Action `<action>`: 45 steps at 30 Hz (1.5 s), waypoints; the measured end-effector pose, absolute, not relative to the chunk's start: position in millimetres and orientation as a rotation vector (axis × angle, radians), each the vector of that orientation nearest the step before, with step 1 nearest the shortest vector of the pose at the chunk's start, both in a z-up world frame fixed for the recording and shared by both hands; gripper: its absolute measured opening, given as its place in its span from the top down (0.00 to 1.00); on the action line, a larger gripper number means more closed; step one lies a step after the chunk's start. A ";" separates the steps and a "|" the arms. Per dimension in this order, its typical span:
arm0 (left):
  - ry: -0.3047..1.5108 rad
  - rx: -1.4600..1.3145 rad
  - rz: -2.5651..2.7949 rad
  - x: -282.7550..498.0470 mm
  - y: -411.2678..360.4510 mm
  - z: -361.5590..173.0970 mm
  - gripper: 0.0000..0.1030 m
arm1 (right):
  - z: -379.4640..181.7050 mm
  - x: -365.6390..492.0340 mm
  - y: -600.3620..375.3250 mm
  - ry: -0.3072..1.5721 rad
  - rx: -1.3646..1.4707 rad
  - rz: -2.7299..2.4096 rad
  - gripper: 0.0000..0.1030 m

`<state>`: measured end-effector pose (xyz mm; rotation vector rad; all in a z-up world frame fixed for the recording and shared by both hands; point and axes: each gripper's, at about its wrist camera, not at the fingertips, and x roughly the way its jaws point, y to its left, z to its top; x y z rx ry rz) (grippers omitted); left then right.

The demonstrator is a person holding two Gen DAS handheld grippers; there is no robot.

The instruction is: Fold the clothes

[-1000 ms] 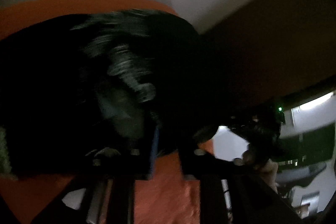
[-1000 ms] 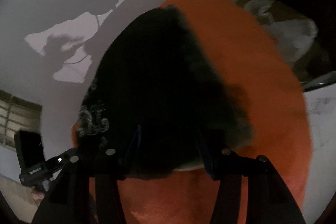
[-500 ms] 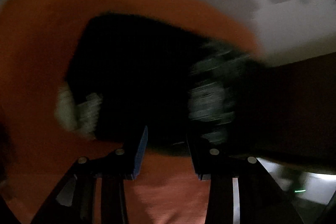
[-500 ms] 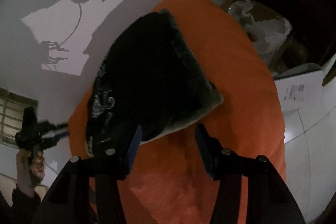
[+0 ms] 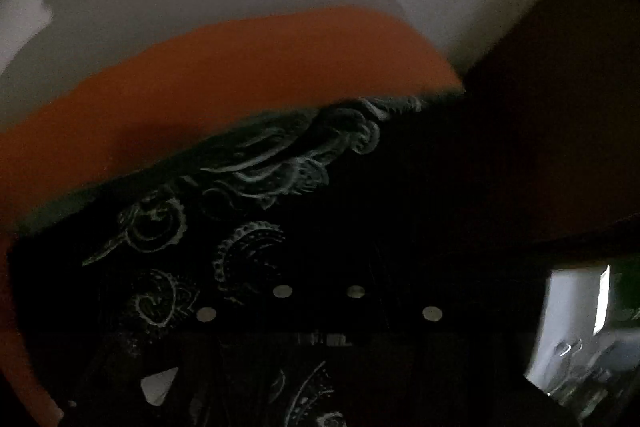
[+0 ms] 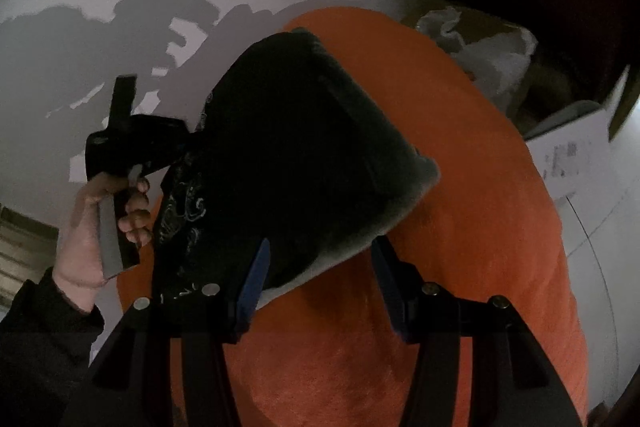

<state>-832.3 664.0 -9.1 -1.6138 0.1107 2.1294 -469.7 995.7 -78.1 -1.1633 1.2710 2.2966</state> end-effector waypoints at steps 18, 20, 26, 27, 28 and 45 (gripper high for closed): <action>0.041 -1.729 1.863 -847.4 683.5 -29.6 0.91 | -75.4 -484.1 1007.1 1.228 -1.118 2.293 0.49; 0.069 -1.731 1.905 -844.2 684.1 -24.0 0.91 | -78.3 -485.6 1010.9 1.219 -1.128 2.295 0.49; 0.169 -1.745 1.988 -834.5 689.8 -14.4 0.89 | -86.9 -490.2 1022.2 1.191 -1.156 2.300 0.49; 0.179 -1.755 1.986 -833.8 690.6 -15.3 0.88 | -88.4 -491.0 1024.0 1.187 -1.160 2.301 0.49; 0.188 -1.766 1.982 -833.3 691.2 -16.3 0.88 | -90.0 -490.5 1025.0 1.181 -1.172 2.299 0.49; -0.185 -1.905 1.841 -861.2 690.5 -53.3 0.95 | -101.3 -476.5 1026.3 1.347 -1.165 2.313 0.45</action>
